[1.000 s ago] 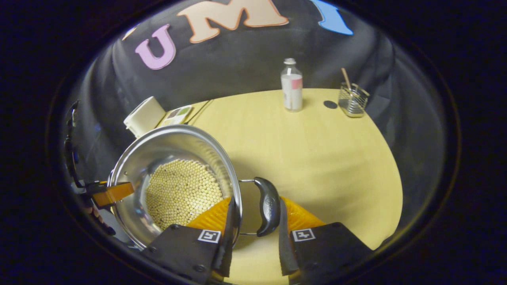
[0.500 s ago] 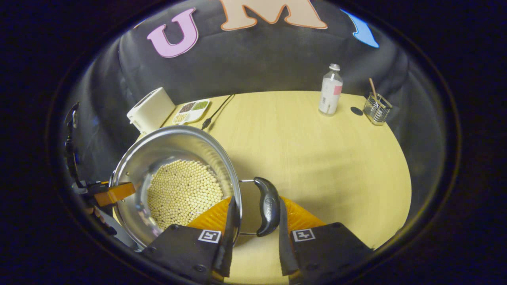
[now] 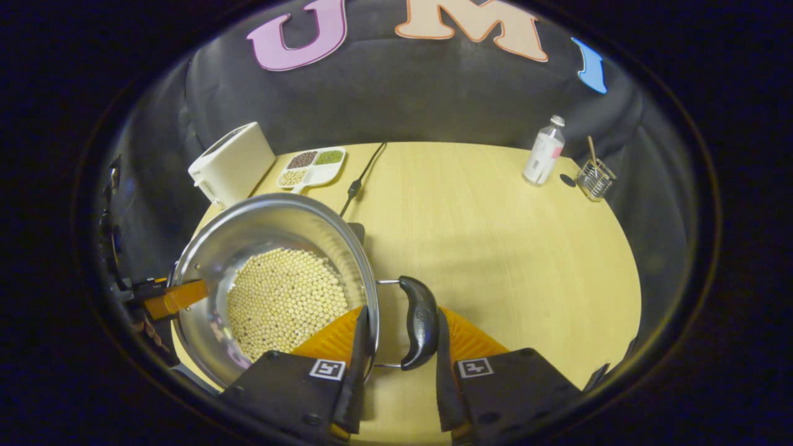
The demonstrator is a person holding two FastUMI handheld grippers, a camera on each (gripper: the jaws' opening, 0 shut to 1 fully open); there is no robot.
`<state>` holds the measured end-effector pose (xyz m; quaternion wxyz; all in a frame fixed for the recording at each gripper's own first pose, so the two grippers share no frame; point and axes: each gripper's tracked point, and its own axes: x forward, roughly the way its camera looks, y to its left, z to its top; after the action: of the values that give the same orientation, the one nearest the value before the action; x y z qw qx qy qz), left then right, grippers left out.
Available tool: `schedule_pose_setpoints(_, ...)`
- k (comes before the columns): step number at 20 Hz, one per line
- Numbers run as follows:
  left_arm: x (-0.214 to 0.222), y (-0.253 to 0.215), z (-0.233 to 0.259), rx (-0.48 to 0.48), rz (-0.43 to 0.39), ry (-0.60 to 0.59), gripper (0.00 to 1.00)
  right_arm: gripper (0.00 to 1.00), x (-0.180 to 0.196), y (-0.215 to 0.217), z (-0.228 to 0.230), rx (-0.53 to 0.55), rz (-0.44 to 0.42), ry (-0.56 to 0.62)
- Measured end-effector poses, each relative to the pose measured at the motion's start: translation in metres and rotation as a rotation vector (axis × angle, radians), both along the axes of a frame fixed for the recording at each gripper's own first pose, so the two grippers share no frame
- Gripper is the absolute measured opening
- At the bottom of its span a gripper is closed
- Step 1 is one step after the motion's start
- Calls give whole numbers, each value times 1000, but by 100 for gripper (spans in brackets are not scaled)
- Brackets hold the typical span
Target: First push the handle of the pot to place it horizontally, then grasp the pot with both hands and set it on the induction cooktop.
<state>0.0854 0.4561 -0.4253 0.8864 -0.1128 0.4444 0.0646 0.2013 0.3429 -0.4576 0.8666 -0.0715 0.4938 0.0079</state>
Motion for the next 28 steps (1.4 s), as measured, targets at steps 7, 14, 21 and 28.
schedule_pose_setpoints(7, 8, 18, -3, 13, -32, -28, 59, 51, 3, 22, -4, -39, -23, -7)
schedule_pose_setpoints(14, 9, 19, -4, 13, -36, -32, 60, 46, 2, 21, -4, -7, -32, -32)
schedule_pose_setpoints(21, 11, 20, -1, 30, -52, -45, 65, 51, 1, 21, -1, 61, -72, -38)
schedule_pose_setpoints(28, 0, 27, 3, 113, -29, -6, 82, 51, -6, 26, 7, 289, -179, -25)
